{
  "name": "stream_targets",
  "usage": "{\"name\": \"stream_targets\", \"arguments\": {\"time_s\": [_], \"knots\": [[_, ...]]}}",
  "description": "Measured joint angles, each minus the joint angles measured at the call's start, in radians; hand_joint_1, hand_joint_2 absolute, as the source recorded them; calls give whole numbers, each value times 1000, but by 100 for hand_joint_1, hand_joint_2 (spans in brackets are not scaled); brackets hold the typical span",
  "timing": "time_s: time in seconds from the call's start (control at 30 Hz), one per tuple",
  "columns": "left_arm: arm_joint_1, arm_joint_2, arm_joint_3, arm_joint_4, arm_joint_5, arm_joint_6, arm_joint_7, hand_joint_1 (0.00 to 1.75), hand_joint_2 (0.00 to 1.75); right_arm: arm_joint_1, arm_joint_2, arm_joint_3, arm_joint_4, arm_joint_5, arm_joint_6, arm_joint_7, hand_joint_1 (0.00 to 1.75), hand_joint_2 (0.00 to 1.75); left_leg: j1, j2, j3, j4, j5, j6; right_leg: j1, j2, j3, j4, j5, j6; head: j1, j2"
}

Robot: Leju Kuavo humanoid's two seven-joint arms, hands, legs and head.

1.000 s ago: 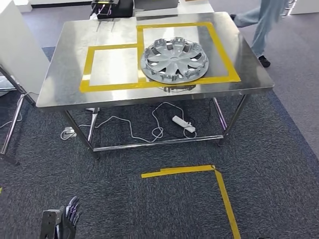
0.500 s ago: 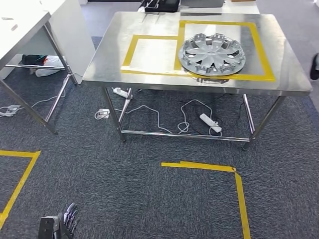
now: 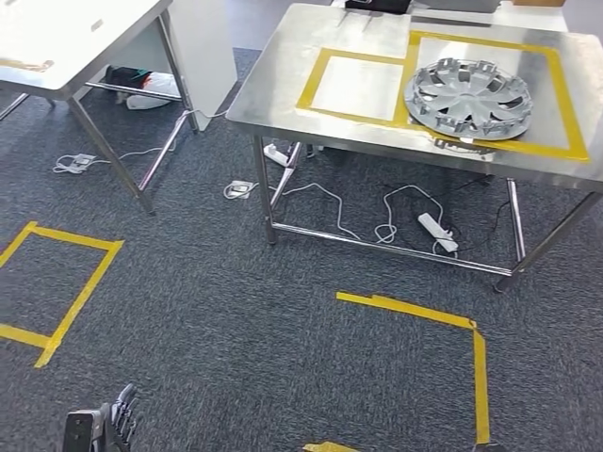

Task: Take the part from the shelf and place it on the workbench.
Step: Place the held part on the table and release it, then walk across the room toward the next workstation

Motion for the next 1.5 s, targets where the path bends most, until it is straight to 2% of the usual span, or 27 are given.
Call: {"name": "stream_targets", "arguments": {"time_s": [0.03, 0.1, 0.17, 0.2, 0.27, 0.33, 0.37, 0.43, 0.5, 0.57, 0.6, 0.67, 0.73, 0.77, 0.8, 0.87, 0.93, 1.0, 1.03, 1.07, 1.13, 1.2, 1.23, 1.33, 1.4, 1.43, 1.5], "knots": [[0, 0, 0, -3, 0, 2, 2, 0, 0, -1, 0, 0, -2, 0, 3, 6, 0, 0, -2, -13, -10, 2, 11, -3, 0, 27, 49, -78, 11, -5, -1, 0], [0, 0, 0, -9, -2, 6, 5, 0, 0, -3, 0, 2, -6, -1, 10, 17, 0, 0, -4, -36, -24, 3, 36, -12, 1, 59, 97, -169, 4, -10, -2, 0], [3, 2, 0, -13, -4, 8, 6, 0, 0, -4, 0, 4, -7, -5, 13, 25, 0, 0, -4, -56, -35, 1, 55, -22, 1, 36, 90, -180, 8, -16, -2, 0], [6, 3, -1, -14, -4, 10, 6, 0, 0, -5, 0, 4, -8, -8, 13, 28, 0, 0, -4, -48, -41, 8, 46, -28, 0, 20, 82, -179, 15, -22, -3, 0], [11, 5, -3, -16, -4, 11, 8, 0, 0, -4, -1, 4, -9, -13, 11, 31, 0, 0, -1, -2, -61, 75, -33, -39, -3, -16, 64, -179, 32, -36, -10, 0], [9, 6, -6, -17, -3, 13, 9, 0, 0, -1, -2, 4, -10, -17, 7, 32, 0, 0, 8, 37, -84, 208, -137, -52, 1, -53, 43, -175, 49, -41, -16, 0], [8, 6, -7, -17, -3, 15, 9, 0, 0, 0, -2, 4, -10, -18, 5, 32, 0, 0, 13, 44, -88, 266, -161, -57, 2, -71, 30, -172, 56, -40, -16, 0], [10, 7, -8, -18, -2, 18, 9, 0, 0, -1, -2, 5, -10, -23, -1, 32, 0, 0, 21, 51, -58, 300, -140, -64, 3, -104, 1, -160, 68, -37, -17, 0], [11, 9, -11, -19, -2, 22, 9, 0, 0, -3, -2, 8, -10, -29, -7, 32, 0, 0, 22, 76, 38, 192, -96, -60, 3, -131, -19, -148, 78, -31, -19, 0], [10, 12, -14, -24, -2, 27, 9, 0, 0, -2, -3, 13, -10, -34, -14, 32, 0, 0, 12, 120, 142, 41, -100, -45, 4, -156, -27, -140, 89, -21, -20, 0], [10, 14, -16, -27, -2, 30, 9, 0, 0, -3, -3, 16, -10, -36, -17, 32, 0, 0, 6, 134, 168, -7, -110, -36, 3, -167, -30, -138, 95, -14, -21, 0], [13, 18, -17, -29, -3, 34, 9, 0, 0, -4, -4, 23, -10, -40, -22, 32, 0, 0, 0, 122, 168, -39, -109, -20, 1, -185, -37, -138, 106, -1, -24, 0], [17, 21, -20, -29, -3, 37, 8, 0, 0, -6, -7, 29, -9, -45, -27, 32, 0, 0, 3, 104, 151, -52, -89, -5, -2, -141, -52, -117, 79, 9, -25, 0], [17, 21, -22, -30, -3, 39, 8, 0, 0, -5, -8, 31, -9, -46, -28, 33, 0, 0, 6, 94, 139, -56, -77, 1, -3, -105, -67, -82, 42, 12, -23, 0], [15, 22, -24, -31, -4, 40, 8, 0, 0, -3, -11, 32, -9, -48, -30, 33, 0, 0, 6, 83, 124, -56, -66, 5, -4, -68, -86, -28, -4, 14, -21, 0], [13, 23, -29, -31, -4, 43, 8, 0, 0, 2, -14, 34, -7, -51, -32, 34, 0, 0, 4, 58, 94, -53, -44, 7, -4, -41, -121, 100, -76, 16, -19, 0], [15, 23, -35, -31, -4, 47, 8, 0, 0, 4, -18, 37, -6, -56, -37, 34, 0, 0, 4, 34, 62, -47, -22, 3, -4, -37, -112, 141, -62, 18, -19, 0], [16, 23, -39, -31, -4, 52, 8, 0, 0, 4, -22, 42, -6, -62, -41, 36, 0, 0, 9, 10, 26, -29, -4, -7, -9, -18, -36, 40, 3, 22, -18, 0], [16, 24, -40, -32, -3, 54, 8, 0, 0, 4, -24, 45, -6, -65, -43, 37, 0, 0, 10, -3, 8, -15, 2, -13, -13, 8, 15, -35, 17, 25, -18, 0], [15, 26, -41, -33, -3, 56, 7, 0, 0, 5, -25, 49, -6, -67, -44, 38, 0, 0, 10, -15, -8, -1, 9, -19, -16, 32, 55, -98, 16, 23, -18, 0], [16, 29, -43, -34, -2, 59, 6, 0, 0, 7, -26, 55, -5, -71, -45, 40, 0, 0, 7, -37, -29, 18, 24, -28, -15, 52, 81, -150, -5, 15, -20, 0], [20, 32, -46, -35, -1, 60, 5, 0, 0, 8, -27, 58, -4, -72, -47, 41, 0, 0, 8, -52, -42, 23, 35, -35, -15, 21, 62, -144, -1, -3, -22, 0], [23, 33, -47, -35, -1, 61, 5, 0, 0, 9, -28, 59, -4, -72, -47, 41, 0, 0, 9, -40, -50, 35, 19, -38, -13, 6, 54, -142, 7, -13, -26, 0], [24, 35, -51, -35, -1, 61, 5, 0, 0, 12, -28, 61, -4, -72, -48, 41, 0, 0, 12, 31, -86, 181, -122, -50, -6, -45, 20, -141, 34, -29, -36, 0], [22, 36, -53, -35, -1, 61, 5, 0, 0, 15, -29, 62, -4, -72, -48, 41, 0, 0, 16, 48, -94, 298, -179, -53, 0, -81, -4, -139, 51, -30, -37, 0], [22, 36, -54, -35, -1, 61, 5, 0, 0, 15, -29, 62, -4, -72, -48, 41, 0, 0, 17, 51, -78, 317, -173, -52, 3, -98, -16, -138, 59, -30, -37, 0], [24, 36, -56, -35, -1, 61, 5, 0, 0, 14, -29, 62, -4, -72, -49, 41, 0, 0, 15, 63, 5, 244, -128, -41, 10, -126, -36, -136, 75, -30, -38, 0]]}}
